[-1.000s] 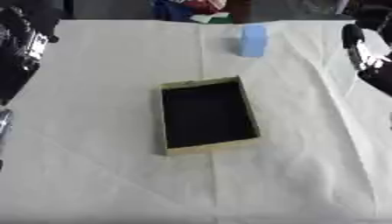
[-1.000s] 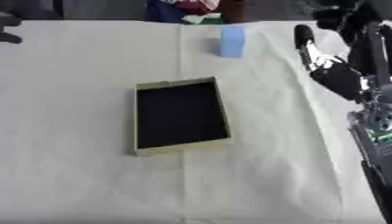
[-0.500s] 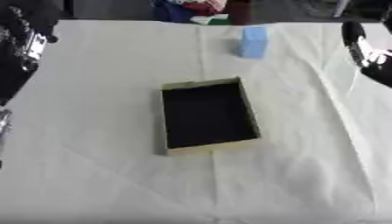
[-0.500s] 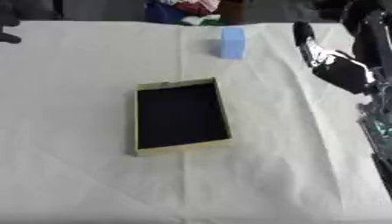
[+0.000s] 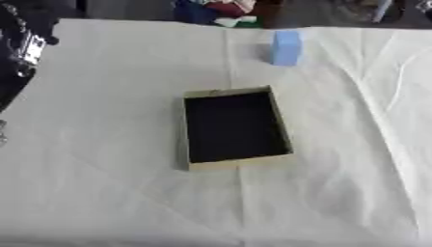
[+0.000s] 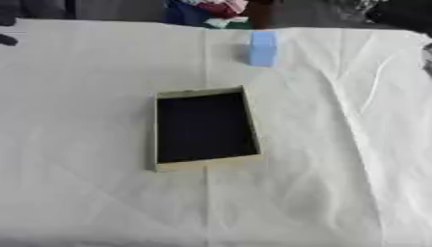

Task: Pick up objects on the table and place them in the box.

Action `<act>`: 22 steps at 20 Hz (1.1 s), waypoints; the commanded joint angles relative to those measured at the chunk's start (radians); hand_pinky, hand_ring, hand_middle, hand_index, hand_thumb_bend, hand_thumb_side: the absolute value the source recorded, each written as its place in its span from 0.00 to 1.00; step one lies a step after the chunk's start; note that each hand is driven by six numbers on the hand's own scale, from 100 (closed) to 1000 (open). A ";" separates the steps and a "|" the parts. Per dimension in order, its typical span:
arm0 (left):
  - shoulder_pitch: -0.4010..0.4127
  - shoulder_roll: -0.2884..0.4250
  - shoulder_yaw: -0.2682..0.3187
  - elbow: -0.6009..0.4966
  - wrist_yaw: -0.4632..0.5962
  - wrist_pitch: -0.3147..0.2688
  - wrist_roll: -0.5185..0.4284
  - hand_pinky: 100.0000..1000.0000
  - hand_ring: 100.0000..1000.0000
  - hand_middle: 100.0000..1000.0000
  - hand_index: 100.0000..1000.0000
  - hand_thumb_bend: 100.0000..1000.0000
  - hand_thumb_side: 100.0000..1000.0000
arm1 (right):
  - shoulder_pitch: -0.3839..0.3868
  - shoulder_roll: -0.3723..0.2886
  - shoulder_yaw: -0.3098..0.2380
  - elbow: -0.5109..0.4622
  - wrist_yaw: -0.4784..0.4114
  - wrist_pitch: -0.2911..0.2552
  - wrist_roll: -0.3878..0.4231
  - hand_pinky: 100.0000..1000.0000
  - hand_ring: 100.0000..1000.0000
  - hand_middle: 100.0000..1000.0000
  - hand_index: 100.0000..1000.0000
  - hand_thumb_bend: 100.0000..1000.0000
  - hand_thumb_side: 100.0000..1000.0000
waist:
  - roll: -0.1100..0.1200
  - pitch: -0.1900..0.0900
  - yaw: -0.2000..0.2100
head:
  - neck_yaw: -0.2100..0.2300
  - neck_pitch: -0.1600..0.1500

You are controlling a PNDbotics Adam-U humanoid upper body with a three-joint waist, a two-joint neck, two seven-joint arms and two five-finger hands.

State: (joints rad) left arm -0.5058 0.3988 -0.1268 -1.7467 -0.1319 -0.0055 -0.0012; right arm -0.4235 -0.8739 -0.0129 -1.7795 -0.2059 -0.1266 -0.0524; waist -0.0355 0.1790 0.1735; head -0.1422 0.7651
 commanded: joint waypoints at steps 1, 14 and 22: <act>-0.033 0.004 -0.009 -0.023 0.000 -0.003 -0.013 0.66 0.77 0.80 0.87 0.22 0.78 | -0.056 -0.085 0.030 0.059 -0.007 0.009 0.044 0.80 0.87 0.87 0.95 0.38 0.24 | -0.009 -0.010 0.027 | -0.024 0.005; -0.104 -0.034 -0.039 -0.034 0.006 -0.009 -0.048 0.66 0.77 0.80 0.87 0.22 0.78 | -0.291 -0.125 0.212 0.403 0.202 0.151 0.256 0.88 0.95 0.93 0.98 0.39 0.18 | -0.040 0.024 0.149 | -0.121 -0.037; -0.120 -0.045 -0.045 -0.038 0.009 -0.010 -0.057 0.66 0.77 0.80 0.87 0.22 0.78 | -0.353 -0.104 0.211 0.627 0.340 0.042 0.394 0.95 1.00 1.00 1.00 0.35 0.18 | -0.046 0.033 0.180 | -0.146 -0.051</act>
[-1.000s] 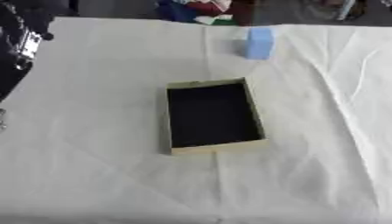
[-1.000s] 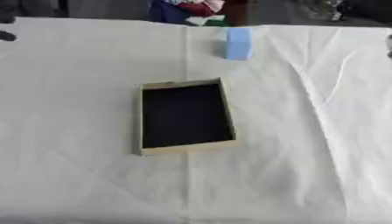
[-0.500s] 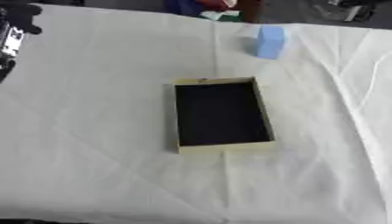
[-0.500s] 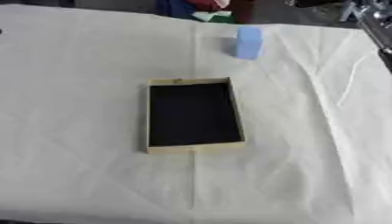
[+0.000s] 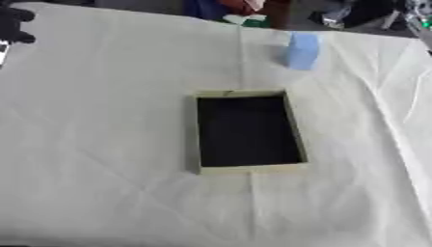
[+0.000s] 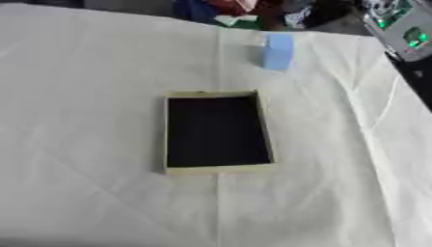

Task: Pick up objects on the table and place them in the box.

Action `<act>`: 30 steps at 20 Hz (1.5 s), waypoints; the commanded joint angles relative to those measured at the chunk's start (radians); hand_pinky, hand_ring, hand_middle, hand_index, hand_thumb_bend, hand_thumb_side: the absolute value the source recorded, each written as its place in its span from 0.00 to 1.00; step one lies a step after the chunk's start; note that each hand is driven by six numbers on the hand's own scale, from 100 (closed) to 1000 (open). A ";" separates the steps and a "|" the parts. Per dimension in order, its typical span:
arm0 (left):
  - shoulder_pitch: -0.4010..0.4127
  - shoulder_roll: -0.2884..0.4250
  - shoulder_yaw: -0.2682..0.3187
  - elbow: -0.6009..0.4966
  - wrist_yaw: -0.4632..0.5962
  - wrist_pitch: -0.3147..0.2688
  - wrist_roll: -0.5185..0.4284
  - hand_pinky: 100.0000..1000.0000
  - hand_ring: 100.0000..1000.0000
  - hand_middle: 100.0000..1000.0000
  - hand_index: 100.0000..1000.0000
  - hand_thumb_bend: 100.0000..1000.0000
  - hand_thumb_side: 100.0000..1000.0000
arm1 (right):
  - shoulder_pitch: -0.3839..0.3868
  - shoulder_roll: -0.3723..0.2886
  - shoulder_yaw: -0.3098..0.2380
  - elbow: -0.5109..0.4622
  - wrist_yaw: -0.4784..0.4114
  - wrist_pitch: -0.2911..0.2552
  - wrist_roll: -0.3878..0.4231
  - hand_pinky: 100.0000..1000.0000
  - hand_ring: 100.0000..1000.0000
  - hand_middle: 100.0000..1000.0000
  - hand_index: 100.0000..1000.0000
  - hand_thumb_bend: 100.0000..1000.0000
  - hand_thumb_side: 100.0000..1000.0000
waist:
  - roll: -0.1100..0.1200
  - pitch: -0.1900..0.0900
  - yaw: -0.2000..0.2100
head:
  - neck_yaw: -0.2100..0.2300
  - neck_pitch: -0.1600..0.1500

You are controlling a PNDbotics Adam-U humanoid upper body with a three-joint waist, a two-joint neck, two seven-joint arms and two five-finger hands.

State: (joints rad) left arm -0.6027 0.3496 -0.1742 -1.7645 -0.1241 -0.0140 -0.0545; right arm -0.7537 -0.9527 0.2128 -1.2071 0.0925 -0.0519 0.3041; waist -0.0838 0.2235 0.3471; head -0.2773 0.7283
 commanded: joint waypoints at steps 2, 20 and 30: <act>-0.031 -0.003 -0.001 -0.021 0.002 -0.002 -0.006 0.66 0.77 0.80 0.87 0.22 0.78 | -0.024 -0.041 -0.002 0.103 0.075 -0.063 0.070 0.95 1.00 1.00 1.00 0.35 0.18 | 0.000 -0.009 0.026 | -0.028 -0.020; -0.043 -0.012 0.000 -0.029 0.006 -0.001 -0.010 0.65 0.77 0.80 0.87 0.23 0.77 | -0.021 -0.025 -0.089 0.172 0.374 -0.172 0.244 1.00 1.00 1.00 1.00 0.36 0.11 | -0.003 0.033 0.088 | -0.082 -0.067; -0.048 -0.015 0.000 -0.033 0.009 0.000 -0.011 0.65 0.76 0.80 0.87 0.23 0.77 | -0.020 0.004 -0.121 0.197 0.544 -0.216 0.198 1.00 1.00 0.98 1.00 0.33 0.13 | -0.003 0.047 0.109 | -0.106 -0.092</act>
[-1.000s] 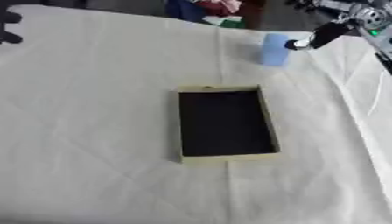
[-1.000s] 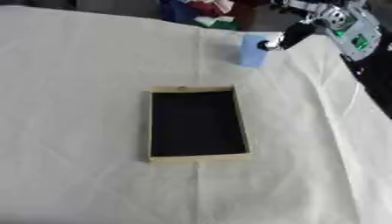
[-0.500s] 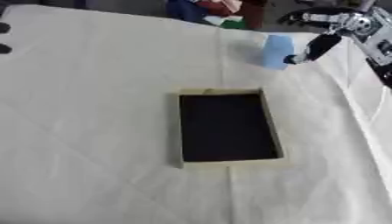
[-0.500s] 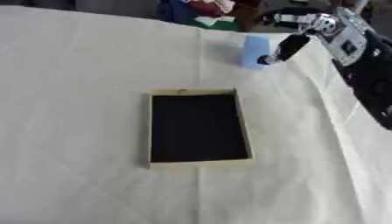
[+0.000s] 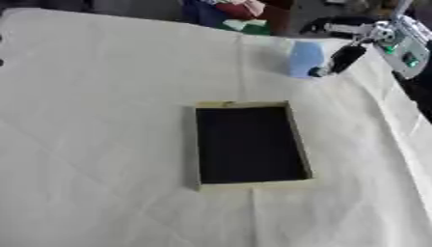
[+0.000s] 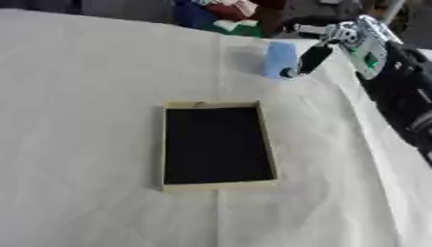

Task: Pick up objects on the table and place them in the box.

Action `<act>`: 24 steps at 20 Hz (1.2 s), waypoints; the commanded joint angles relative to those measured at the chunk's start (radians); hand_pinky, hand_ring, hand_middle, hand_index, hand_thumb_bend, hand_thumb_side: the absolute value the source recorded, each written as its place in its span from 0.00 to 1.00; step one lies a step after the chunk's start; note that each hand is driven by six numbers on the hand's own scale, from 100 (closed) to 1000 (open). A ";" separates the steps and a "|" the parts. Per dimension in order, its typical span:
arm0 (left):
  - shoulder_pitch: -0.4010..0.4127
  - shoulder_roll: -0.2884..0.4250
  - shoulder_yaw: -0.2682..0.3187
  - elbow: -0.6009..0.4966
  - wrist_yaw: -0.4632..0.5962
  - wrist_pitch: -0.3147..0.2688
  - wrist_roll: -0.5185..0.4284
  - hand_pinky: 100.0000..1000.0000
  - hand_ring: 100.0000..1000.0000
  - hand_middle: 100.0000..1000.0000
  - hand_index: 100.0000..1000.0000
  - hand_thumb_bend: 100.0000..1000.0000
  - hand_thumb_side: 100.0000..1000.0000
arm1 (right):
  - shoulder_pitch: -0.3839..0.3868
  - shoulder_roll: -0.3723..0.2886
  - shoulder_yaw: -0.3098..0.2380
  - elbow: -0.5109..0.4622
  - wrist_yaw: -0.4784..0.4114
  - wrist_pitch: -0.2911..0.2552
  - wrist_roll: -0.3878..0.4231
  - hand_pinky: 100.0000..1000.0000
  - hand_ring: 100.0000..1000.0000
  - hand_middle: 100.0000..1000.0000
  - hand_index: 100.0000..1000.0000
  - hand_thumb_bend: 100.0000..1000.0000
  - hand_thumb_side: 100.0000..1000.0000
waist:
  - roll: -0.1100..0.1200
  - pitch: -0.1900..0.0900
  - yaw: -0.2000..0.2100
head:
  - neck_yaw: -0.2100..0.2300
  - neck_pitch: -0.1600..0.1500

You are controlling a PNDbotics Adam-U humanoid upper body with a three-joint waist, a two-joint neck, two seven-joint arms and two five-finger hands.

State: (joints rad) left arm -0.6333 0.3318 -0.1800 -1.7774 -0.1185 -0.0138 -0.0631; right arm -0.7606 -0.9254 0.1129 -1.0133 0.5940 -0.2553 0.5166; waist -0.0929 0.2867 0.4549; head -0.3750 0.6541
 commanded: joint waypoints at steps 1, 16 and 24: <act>-0.018 0.002 0.006 -0.021 0.003 -0.001 -0.003 0.65 0.76 0.80 0.87 0.23 0.77 | -0.014 -0.020 -0.025 0.007 0.059 -0.018 -0.021 1.00 1.00 0.97 1.00 0.33 0.13 | 0.007 -0.015 0.004 | -0.010 -0.020; -0.021 0.001 0.001 -0.021 0.005 0.001 -0.008 0.66 0.76 0.80 0.87 0.24 0.77 | -0.006 -0.014 -0.044 0.041 0.120 -0.042 -0.089 1.00 1.00 0.82 1.00 0.26 0.12 | 0.009 0.003 0.030 | -0.037 -0.048; -0.021 0.001 -0.001 -0.019 0.005 0.002 -0.010 0.66 0.76 0.80 0.87 0.24 0.77 | -0.001 -0.012 -0.044 0.038 0.125 -0.041 -0.121 0.99 0.98 0.55 1.00 0.18 0.08 | 0.009 0.001 0.025 | -0.037 -0.049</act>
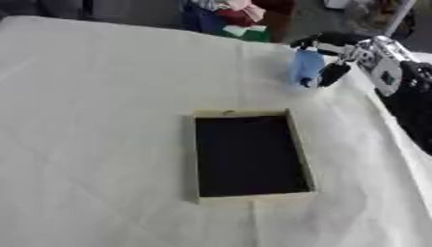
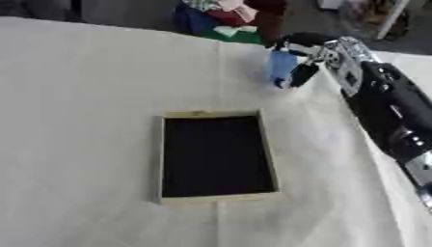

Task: Pick up objects on the table and place them in the box.

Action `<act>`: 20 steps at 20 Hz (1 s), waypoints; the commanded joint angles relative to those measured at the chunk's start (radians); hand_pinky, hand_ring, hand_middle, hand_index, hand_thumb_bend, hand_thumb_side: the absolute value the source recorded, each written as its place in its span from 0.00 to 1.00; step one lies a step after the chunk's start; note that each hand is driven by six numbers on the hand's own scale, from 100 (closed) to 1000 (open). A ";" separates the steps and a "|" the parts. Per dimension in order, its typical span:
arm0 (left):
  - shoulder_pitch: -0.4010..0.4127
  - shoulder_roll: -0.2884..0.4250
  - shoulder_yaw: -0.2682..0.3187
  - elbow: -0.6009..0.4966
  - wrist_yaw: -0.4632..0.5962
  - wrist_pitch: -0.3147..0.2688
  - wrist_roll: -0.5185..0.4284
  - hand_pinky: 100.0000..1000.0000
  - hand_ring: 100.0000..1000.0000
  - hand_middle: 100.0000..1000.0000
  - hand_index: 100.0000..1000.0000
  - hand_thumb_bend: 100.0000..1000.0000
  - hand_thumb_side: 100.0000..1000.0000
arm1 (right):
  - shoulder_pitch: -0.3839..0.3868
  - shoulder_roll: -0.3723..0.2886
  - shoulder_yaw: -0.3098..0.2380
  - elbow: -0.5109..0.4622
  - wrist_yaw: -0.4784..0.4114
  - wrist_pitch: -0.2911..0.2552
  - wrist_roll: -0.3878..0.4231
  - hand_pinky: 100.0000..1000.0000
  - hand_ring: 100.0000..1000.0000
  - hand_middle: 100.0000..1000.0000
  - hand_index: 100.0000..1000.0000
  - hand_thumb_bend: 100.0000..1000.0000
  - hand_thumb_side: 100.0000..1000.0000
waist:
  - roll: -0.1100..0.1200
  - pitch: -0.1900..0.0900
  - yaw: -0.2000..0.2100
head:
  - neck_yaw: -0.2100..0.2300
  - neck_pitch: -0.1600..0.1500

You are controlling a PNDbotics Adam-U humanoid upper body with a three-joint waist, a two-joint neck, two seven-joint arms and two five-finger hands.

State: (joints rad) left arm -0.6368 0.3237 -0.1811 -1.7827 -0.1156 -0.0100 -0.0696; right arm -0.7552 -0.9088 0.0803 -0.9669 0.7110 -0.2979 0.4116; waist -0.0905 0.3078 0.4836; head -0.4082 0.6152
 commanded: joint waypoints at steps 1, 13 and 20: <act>-0.017 0.009 0.001 -0.014 0.002 -0.002 -0.004 0.66 0.76 0.80 0.87 0.24 0.77 | -0.003 -0.030 -0.011 -0.015 0.008 0.001 -0.022 0.99 0.97 0.52 1.00 0.17 0.07 | 0.007 -0.021 -0.007 | -0.002 -0.010; 0.024 0.017 0.018 0.001 0.000 -0.002 0.015 0.66 0.76 0.79 0.87 0.24 0.77 | 0.005 0.002 0.077 -0.267 -0.003 -0.080 0.002 0.97 0.94 0.48 0.76 0.15 0.05 | 0.032 -0.070 -0.098 | 0.052 0.035; 0.047 0.029 0.032 0.003 -0.006 -0.003 0.028 0.66 0.76 0.79 0.87 0.24 0.77 | 0.044 0.035 0.159 -0.455 -0.040 -0.137 0.044 0.98 0.94 0.48 0.76 0.14 0.06 | 0.042 -0.105 -0.158 | 0.081 0.071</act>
State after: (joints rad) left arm -0.5795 0.3258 -0.1627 -1.7699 -0.1160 -0.0121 -0.0477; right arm -0.6996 -0.8555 0.2346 -1.3775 0.6851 -0.4219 0.4501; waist -0.0525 0.2210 0.3216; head -0.3336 0.6774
